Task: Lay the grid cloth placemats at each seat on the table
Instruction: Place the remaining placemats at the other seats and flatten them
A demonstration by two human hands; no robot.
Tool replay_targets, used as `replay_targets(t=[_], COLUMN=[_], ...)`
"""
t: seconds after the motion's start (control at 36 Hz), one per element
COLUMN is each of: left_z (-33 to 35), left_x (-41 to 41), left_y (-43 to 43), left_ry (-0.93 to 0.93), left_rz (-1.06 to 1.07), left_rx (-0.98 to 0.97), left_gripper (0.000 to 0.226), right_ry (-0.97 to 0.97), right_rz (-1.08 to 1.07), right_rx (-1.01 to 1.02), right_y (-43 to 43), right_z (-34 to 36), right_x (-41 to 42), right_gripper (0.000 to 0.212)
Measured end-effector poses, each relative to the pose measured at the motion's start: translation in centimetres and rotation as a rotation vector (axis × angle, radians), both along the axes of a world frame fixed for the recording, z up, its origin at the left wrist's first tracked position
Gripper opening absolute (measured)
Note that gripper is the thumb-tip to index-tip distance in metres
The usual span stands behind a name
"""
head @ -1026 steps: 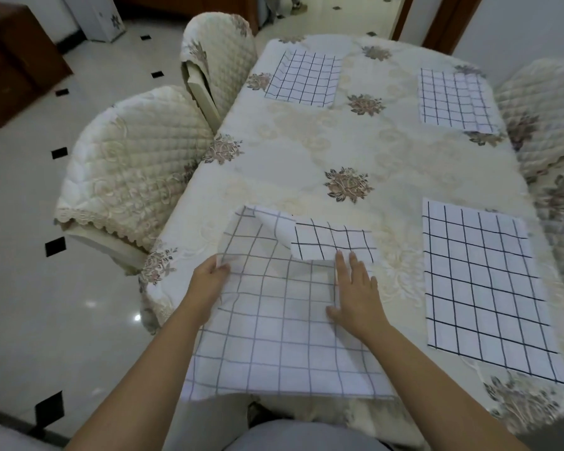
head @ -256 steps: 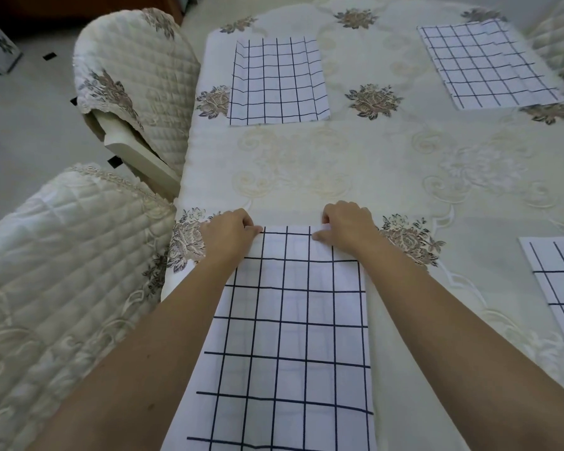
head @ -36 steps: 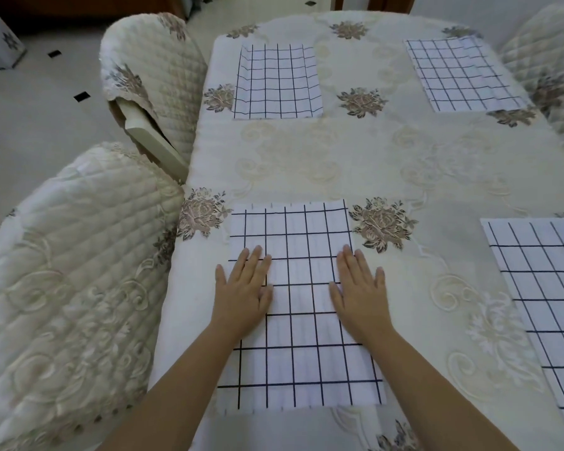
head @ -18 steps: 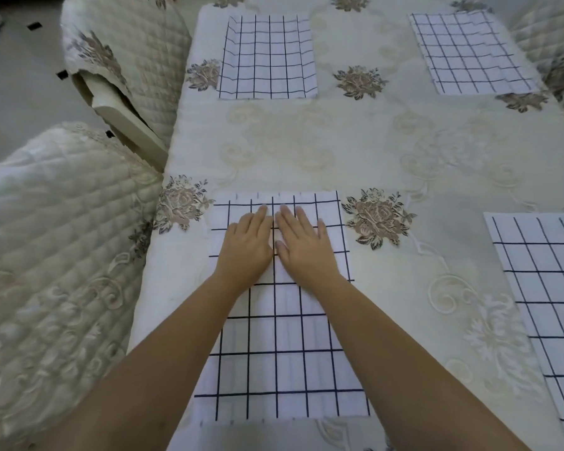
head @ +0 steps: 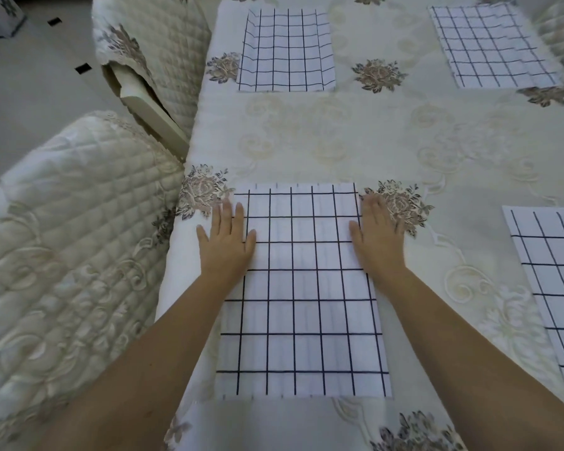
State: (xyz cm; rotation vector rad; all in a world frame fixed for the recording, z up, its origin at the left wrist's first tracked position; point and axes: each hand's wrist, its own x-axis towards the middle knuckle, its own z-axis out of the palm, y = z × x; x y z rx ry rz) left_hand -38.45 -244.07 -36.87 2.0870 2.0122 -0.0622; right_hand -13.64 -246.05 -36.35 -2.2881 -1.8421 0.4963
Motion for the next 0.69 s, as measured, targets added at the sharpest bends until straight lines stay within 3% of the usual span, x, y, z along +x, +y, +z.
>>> replay_targets(t=[0.06,0.11,0.22,0.36,0.56,0.69], left_z=[0.4,0.8,1.0,-0.7,-0.3,-0.7], left_x=[0.3,1.3,4.4,3.9,1.2,-1.4], left_y=[-1.6,-3.5,-7.7,-11.0,-11.2,-12.1], left_ry=[0.011,-0.006,-0.082,-0.014,-0.035,-0.053], left_rz=[0.061,0.065,-0.147,-0.296,-0.287,-0.231], left_rx=[0.070,0.139,0.113,0.038,0.067,0.062], left_gripper=[0.064,0.061,0.057,0.054,0.053,0.056], right_ry=[0.117,0.085,-0.060,-0.127,-0.145,-0.083], right_rz=[-0.078,-0.102,0.094,0.209,0.089,-0.019], right_rx=[0.036,0.100,0.111,0.037,-0.004,-0.072], right_y=[-0.8,-2.0,-5.8,-10.4,-11.8,-13.5], right_z=[0.6,1.1,1.2,-0.4,-0.5,-0.5], right_x=[-0.5,-2.0,-7.0,-9.4,-6.6,-4.5], right_gripper=[0.058,0.058,0.057,0.050,0.055,0.074])
